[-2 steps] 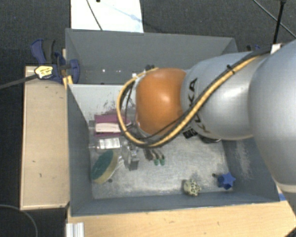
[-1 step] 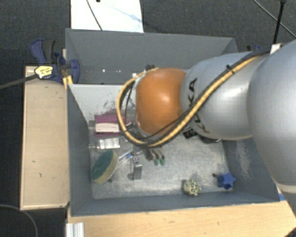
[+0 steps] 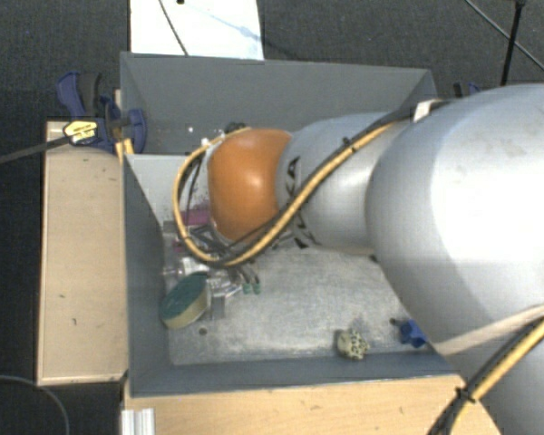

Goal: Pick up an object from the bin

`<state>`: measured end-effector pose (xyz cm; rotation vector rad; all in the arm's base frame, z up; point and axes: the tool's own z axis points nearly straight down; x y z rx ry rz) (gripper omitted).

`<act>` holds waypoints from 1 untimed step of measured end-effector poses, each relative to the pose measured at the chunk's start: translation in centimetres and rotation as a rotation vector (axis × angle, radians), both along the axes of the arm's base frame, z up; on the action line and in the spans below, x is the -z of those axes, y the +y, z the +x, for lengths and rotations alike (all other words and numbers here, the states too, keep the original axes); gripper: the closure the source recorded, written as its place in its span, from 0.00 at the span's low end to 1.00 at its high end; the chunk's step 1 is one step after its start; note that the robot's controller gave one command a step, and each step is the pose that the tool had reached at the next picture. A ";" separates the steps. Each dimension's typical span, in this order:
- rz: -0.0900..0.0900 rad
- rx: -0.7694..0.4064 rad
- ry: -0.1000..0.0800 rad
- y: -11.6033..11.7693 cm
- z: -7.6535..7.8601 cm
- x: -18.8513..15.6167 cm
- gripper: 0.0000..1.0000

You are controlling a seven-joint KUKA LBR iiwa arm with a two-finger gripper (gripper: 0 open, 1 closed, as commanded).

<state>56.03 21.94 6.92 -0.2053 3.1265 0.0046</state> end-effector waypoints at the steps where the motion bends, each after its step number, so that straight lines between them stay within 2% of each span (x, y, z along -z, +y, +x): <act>1: 0.007 0.007 -0.020 0.0 0.6 -1.1 1.00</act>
Offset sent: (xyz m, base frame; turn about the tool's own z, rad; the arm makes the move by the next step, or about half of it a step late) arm 0.0000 0.0000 0.0000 0.0000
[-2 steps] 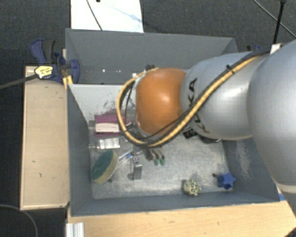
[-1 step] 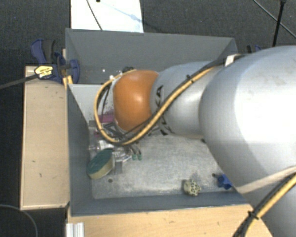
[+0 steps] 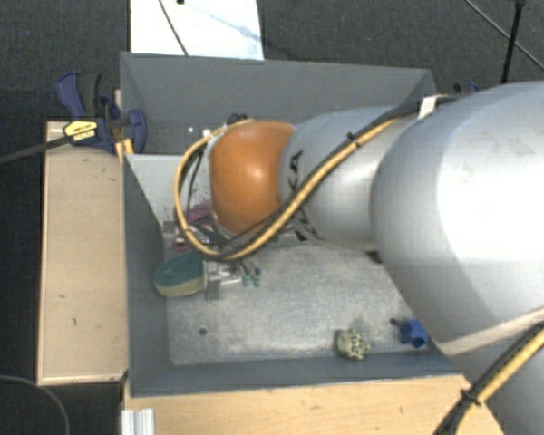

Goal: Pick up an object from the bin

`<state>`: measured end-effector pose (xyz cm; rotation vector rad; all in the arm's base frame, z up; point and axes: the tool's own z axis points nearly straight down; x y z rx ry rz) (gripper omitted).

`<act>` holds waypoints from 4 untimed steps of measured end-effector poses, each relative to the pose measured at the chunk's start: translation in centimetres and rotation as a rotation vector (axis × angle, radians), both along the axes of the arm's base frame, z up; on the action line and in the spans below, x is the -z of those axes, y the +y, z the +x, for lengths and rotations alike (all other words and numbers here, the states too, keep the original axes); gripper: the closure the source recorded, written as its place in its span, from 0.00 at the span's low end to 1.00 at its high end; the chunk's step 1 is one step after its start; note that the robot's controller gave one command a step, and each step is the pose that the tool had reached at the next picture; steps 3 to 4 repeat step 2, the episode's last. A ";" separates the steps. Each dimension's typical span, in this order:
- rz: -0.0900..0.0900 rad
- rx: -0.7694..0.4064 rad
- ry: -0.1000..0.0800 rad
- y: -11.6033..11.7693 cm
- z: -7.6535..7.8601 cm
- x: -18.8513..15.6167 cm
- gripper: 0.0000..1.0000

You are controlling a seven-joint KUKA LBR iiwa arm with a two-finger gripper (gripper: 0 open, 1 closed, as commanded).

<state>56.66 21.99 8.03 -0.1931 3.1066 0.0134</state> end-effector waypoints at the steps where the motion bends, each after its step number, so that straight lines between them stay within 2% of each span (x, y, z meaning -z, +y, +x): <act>1: -0.006 -0.014 0.018 1.1 0.1 -9.6 1.00; 2: -0.006 -0.002 0.019 1.2 1.7 -14.5 1.00; 4: -0.006 -0.002 0.019 1.2 1.7 -14.5 1.00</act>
Offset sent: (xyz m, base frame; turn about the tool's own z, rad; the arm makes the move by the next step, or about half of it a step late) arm -0.0015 0.0102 0.0902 -0.0206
